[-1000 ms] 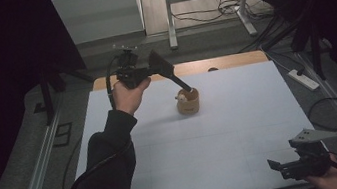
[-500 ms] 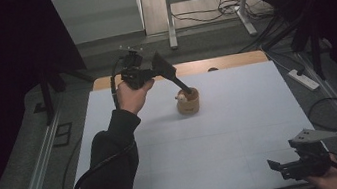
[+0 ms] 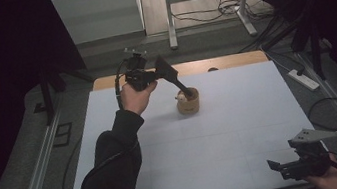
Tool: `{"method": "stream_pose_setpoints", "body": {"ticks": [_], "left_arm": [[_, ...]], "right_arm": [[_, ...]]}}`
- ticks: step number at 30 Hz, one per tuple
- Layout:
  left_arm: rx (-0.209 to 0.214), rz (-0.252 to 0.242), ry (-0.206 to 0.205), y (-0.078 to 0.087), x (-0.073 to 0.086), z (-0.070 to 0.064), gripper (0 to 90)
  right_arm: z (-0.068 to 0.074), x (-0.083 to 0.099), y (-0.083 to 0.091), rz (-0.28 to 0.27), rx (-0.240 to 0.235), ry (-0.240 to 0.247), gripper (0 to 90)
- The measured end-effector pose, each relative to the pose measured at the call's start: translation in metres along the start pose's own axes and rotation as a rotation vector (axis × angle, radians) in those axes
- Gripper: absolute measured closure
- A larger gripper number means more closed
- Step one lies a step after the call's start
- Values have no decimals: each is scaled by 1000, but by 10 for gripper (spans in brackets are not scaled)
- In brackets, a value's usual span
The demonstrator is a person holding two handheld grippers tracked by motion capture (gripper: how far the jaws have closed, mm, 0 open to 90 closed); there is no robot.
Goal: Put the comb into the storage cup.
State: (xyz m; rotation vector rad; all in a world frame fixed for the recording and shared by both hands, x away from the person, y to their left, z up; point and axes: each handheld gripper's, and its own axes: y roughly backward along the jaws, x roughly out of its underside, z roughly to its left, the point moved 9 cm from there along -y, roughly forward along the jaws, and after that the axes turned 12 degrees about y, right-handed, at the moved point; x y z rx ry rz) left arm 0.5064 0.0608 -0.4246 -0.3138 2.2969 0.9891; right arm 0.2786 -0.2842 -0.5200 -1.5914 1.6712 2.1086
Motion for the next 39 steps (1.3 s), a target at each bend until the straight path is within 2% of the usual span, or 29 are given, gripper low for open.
{"method": "stream_pose_setpoints", "body": {"ticks": [12, 18, 28, 34, 39], "left_arm": [[5, 7, 27, -12, 9, 10, 828], [19, 3, 54, -19, 14, 17, 827], [30, -6, 76, -29, 24, 20, 827], [62, -28, 121, -29, 28, 29, 826], [67, -39, 141, -28, 32, 35, 823]], "right_arm": [[0, 0, 0, 1, -4, 2, 0], [0, 0, 0, 0, -2, 2, 0], [1, 0, 0, 0, -2, 12, 0], [1, 0, -1, 4, -7, 9, 0], [1, 0, -2, 7, -8, 10, 0]]}}
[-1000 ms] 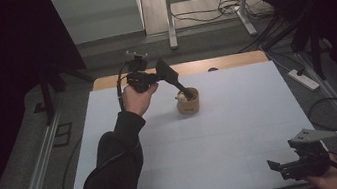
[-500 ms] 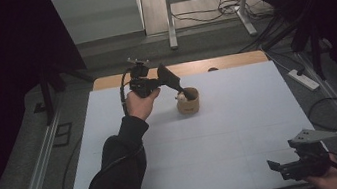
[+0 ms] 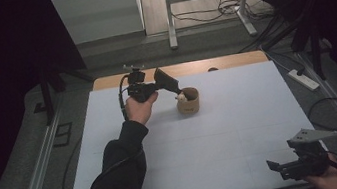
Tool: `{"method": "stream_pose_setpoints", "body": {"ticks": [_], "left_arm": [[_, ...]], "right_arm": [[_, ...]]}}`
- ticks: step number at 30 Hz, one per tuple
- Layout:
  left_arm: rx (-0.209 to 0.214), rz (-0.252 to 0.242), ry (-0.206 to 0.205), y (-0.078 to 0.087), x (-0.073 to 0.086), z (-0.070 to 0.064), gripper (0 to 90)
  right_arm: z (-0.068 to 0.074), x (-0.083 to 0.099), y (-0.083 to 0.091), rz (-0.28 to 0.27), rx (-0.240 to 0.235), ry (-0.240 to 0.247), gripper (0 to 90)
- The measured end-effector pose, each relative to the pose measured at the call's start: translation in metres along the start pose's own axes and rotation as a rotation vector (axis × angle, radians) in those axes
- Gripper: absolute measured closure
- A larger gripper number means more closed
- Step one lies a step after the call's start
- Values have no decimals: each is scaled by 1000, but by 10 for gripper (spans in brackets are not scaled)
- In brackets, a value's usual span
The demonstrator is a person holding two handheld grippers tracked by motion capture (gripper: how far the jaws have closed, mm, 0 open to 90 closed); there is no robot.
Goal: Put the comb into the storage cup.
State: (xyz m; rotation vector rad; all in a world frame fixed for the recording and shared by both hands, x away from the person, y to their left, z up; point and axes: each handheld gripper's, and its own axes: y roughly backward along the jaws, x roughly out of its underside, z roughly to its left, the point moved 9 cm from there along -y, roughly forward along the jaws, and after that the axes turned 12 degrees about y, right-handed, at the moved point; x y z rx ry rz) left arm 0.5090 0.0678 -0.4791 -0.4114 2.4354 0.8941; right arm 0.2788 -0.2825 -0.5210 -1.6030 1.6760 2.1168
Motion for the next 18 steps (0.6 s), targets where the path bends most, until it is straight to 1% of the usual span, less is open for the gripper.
{"method": "stream_pose_setpoints", "body": {"ticks": [3, 6, 9, 15, 18], "left_arm": [[6, -10, 7, 0, 1, 1, 820], [-1, -14, -1, 0, 1, 1, 809], [-6, -28, -16, -1, 1, 1, 771], [-13, -49, -24, -2, 1, 1, 676], [-22, -61, -51, -1, 1, 0, 626]], "right_arm": [[0, 0, 0, -2, 0, 1, 0], [0, 0, 0, -1, 0, 3, 0], [0, 0, 0, 2, 0, 4, 0], [0, 0, 0, 1, 0, 4, 0], [1, 0, 0, 0, -1, 5, 0]]}}
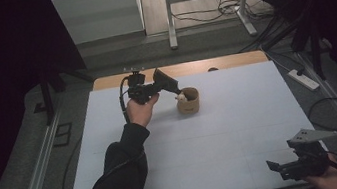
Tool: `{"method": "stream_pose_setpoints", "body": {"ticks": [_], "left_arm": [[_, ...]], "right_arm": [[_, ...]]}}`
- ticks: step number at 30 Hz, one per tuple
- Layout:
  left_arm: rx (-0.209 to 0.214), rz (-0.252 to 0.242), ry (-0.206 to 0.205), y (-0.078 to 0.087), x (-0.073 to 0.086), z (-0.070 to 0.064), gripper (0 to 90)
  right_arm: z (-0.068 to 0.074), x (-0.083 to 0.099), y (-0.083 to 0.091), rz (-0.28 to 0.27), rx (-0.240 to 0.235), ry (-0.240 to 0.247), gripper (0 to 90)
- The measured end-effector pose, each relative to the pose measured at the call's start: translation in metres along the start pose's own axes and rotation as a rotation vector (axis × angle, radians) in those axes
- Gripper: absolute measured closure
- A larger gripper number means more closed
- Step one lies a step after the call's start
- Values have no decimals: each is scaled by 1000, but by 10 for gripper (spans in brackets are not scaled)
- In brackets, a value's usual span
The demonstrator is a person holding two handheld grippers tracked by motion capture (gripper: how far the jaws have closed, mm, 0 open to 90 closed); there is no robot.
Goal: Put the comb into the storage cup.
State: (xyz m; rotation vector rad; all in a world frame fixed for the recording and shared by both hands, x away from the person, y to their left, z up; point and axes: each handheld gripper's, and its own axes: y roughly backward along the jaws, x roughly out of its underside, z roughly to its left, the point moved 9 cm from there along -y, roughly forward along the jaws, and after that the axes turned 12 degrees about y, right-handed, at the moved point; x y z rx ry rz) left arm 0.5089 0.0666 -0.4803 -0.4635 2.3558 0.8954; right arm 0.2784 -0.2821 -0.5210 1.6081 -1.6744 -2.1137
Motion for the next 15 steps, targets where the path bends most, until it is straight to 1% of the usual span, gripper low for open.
{"method": "stream_pose_setpoints", "body": {"ticks": [4, 11, 13, 15], "left_arm": [[-25, -12, -42, 2, -1, -2, 559], [-67, -25, -101, 2, 0, -3, 450], [-89, -27, -126, 2, 0, -3, 422], [-102, -29, -140, 3, 0, -3, 400]], "right_arm": [[0, 0, 0, -1, 0, 1, 0], [0, 0, 1, -8, -2, 0, 0], [-1, 0, 1, -8, -2, -3, 0], [-1, 0, 1, -7, -2, -1, 0]]}}
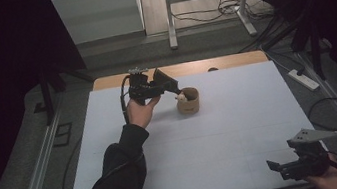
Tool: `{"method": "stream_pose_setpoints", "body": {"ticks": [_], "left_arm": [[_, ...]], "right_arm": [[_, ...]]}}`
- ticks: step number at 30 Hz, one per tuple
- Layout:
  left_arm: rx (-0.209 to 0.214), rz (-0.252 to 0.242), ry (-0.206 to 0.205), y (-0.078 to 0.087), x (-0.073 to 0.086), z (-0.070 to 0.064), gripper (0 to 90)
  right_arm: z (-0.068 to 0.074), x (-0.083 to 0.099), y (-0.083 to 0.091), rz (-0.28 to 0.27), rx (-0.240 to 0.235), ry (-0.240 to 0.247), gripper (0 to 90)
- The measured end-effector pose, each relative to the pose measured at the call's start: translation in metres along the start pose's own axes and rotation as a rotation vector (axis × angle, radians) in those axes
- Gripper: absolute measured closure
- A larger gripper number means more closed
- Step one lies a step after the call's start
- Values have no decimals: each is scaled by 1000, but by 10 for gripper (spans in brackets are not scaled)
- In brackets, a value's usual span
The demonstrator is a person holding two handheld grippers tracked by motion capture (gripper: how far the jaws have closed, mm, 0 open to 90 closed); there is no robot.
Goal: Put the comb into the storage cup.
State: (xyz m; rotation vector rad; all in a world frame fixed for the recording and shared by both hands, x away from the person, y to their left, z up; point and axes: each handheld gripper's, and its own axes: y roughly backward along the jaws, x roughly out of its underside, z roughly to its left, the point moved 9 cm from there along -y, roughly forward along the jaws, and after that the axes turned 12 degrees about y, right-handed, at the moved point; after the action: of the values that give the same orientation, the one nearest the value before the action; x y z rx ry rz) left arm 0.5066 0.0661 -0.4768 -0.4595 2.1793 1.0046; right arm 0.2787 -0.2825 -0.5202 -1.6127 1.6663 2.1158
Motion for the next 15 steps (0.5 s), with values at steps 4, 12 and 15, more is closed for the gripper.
{"method": "stream_pose_setpoints", "body": {"ticks": [4, 12, 15], "left_arm": [[-22, -8, -22, 2, -2, 1, 367], [-59, -36, -76, 7, -5, 0, 315], [-74, -48, -98, 10, -6, 0, 302]], "right_arm": [[0, 0, 0, 2, 1, -2, 0], [0, 0, -1, 3, 2, -3, 0], [0, 0, -1, 4, 2, -2, 0]]}}
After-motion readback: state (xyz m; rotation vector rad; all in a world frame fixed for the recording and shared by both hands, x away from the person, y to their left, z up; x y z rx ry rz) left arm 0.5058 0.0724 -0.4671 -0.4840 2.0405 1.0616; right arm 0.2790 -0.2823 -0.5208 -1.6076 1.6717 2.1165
